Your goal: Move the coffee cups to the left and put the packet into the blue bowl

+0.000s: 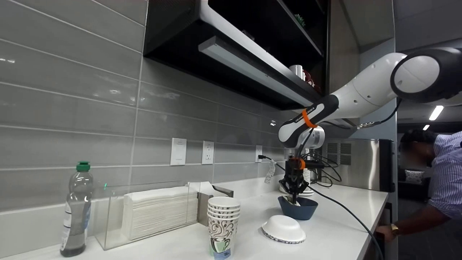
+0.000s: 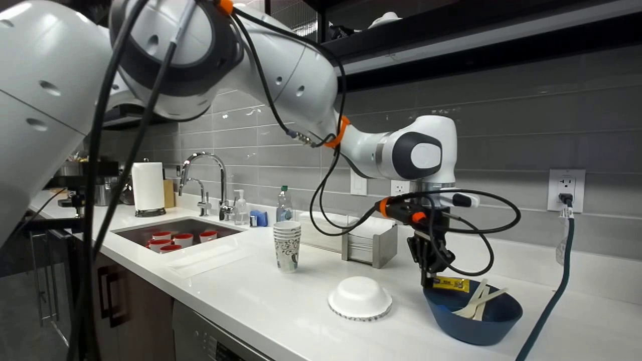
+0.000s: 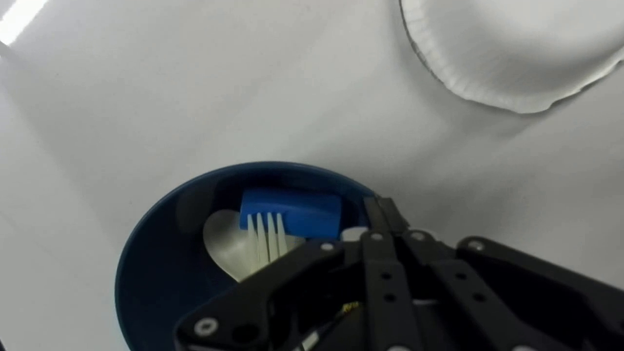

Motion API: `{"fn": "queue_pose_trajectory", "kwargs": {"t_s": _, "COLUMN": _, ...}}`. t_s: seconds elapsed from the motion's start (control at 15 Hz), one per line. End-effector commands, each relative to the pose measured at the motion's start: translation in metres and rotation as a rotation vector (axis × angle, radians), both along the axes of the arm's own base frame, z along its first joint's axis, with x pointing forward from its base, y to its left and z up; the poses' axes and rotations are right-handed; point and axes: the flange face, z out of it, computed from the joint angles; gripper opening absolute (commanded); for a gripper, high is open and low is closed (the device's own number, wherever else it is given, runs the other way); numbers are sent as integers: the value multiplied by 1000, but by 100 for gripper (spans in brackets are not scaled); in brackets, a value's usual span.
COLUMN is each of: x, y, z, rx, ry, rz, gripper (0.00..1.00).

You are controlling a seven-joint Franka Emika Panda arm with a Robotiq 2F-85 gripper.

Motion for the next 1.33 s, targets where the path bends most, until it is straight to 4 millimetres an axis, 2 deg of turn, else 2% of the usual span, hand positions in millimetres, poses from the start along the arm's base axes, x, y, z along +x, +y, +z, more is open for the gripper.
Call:
{"fn": "queue_pose_trajectory", "kwargs": {"t_s": 0.0, "x": 21, "y": -17, "z": 3, "rx": 32, "ry": 6, "rz": -28, "gripper": 0}}
{"fn": "queue_pose_trajectory", "kwargs": {"t_s": 0.13, "x": 25, "y": -23, "z": 3, "rx": 44, "ry": 21, "rz": -47, "gripper": 0}}
{"fn": "queue_pose_trajectory", "kwargs": {"t_s": 0.2, "x": 26, "y": -23, "z": 2, "rx": 54, "ry": 37, "rz": -66, "gripper": 26}}
{"fn": "queue_pose_trajectory", "kwargs": {"t_s": 0.27, "x": 25, "y": -23, "z": 1, "rx": 58, "ry": 59, "rz": -66, "gripper": 27}}
{"fn": "queue_pose_trajectory", "kwargs": {"t_s": 0.4, "x": 26, "y": -18, "z": 3, "rx": 68, "ry": 74, "rz": -64, "gripper": 40}}
{"fn": "queue_pose_trajectory", "kwargs": {"t_s": 0.6, "x": 23, "y": 0, "z": 26, "rx": 50, "ry": 51, "rz": -24, "gripper": 60}}
{"fn": "queue_pose_trajectory", "kwargs": {"t_s": 0.8, "x": 1, "y": 23, "z": 46, "rx": 36, "ry": 34, "rz": 85, "gripper": 81}}
{"fn": "queue_pose_trajectory", "kwargs": {"t_s": 0.93, "x": -12, "y": 31, "z": 62, "rx": 47, "ry": 1, "rz": 160, "gripper": 95}}
{"fn": "queue_pose_trajectory", "kwargs": {"t_s": 1.07, "x": -27, "y": 30, "z": 76, "rx": 61, "ry": -60, "rz": 208, "gripper": 100}}
{"fn": "queue_pose_trajectory", "kwargs": {"t_s": 1.27, "x": -53, "y": 27, "z": 89, "rx": 110, "ry": -159, "rz": 187, "gripper": 100}}
